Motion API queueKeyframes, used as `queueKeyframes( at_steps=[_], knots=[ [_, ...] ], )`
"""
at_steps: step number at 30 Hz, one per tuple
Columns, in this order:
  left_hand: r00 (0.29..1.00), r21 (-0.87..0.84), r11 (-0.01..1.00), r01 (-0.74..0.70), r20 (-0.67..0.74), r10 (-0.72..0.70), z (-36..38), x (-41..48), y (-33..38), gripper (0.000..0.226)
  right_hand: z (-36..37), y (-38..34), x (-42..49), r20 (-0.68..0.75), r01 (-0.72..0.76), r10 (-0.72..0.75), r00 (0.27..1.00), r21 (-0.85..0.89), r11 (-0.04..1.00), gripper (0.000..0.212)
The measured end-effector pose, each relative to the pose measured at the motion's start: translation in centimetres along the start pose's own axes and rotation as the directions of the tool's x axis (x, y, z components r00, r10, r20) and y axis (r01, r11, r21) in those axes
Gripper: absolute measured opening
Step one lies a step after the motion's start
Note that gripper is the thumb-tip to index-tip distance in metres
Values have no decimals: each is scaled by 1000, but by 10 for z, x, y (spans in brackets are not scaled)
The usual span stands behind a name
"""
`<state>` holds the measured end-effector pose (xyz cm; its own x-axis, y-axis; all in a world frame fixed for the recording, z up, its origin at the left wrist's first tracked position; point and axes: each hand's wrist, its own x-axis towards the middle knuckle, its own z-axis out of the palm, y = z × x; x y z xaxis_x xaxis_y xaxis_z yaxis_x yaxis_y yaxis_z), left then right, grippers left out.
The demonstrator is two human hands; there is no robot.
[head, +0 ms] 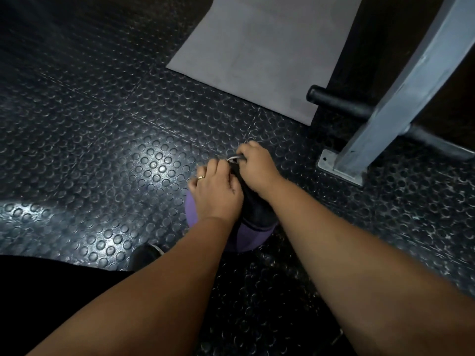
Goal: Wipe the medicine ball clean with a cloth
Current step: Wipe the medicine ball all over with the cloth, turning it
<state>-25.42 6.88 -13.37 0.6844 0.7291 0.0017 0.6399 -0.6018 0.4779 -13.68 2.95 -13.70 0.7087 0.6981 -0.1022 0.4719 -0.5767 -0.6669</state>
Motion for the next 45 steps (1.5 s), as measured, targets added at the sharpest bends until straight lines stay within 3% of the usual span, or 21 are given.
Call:
queueKeyframes(
  at_steps=[3, 5, 9, 12, 15, 19, 22, 26, 28, 30, 35, 37, 40, 42, 45],
  knots=[
    [999, 11, 1000, -11, -47, 12, 2, -9, 2, 16, 1, 3, 30, 169, -50, 66, 983, -96, 994, 24],
    [998, -3, 999, 46, -34, -46, 1, -5, 1, 21, 5, 3, 31, 162, -53, 69, 984, -102, 993, 25],
    [992, -41, 991, 125, -10, -126, -2, 10, -3, 14, 4, -1, -15, -64, 2, 2, 998, 67, 998, 20],
    [990, -55, 989, 140, 10, -140, -1, 18, 1, 5, 4, -1, -79, -246, 65, -26, 969, 153, 986, 12],
    [992, -53, 990, 128, 20, -127, -2, 20, 4, 6, 8, 1, -120, -272, 63, -16, 962, 164, 984, 15],
    [998, -20, 998, 57, 26, -57, -3, 13, 2, 3, 7, 3, -101, -303, 75, -29, 953, 141, 987, 16],
    [996, -13, 996, 85, 17, -85, -4, 6, 4, 5, 5, 1, -50, -240, 24, -6, 971, 71, 997, 13],
    [998, -3, 1000, 22, -57, -22, 1, -12, 5, 20, 2, 6, 12, 21, -38, 39, 999, -41, 998, 21],
    [994, -23, 996, 86, -61, -88, 2, -9, 6, 24, 2, 9, 18, 62, -30, 33, 998, -45, 999, 22],
    [986, -44, 986, 158, -40, -160, 1, -3, 8, 26, 2, 7, 5, 22, 2, -2, 1000, -4, 1000, 21],
    [983, -49, 982, 183, -24, -184, -2, 1, 8, 10, 1, 1, -87, -246, 88, -38, 968, 196, 977, 9],
    [982, -51, 981, 185, -15, -186, -3, 5, 11, 5, 6, 16, -137, -227, 29, 19, 974, 206, 978, 13],
    [982, -60, 980, 190, 5, -190, -4, 11, 8, 9, 14, 54, -189, -136, -218, 241, 961, 164, 962, 28],
    [984, -68, 981, 180, 4, -180, -5, 6, 4, 12, 8, 72, -196, -230, -390, 436, 870, 222, 894, 21],
    [979, -38, 978, 205, 2, -206, -9, -14, -3, 15, -14, 72, -170, -334, -509, 670, 663, 456, 730, 9]
  ],
)
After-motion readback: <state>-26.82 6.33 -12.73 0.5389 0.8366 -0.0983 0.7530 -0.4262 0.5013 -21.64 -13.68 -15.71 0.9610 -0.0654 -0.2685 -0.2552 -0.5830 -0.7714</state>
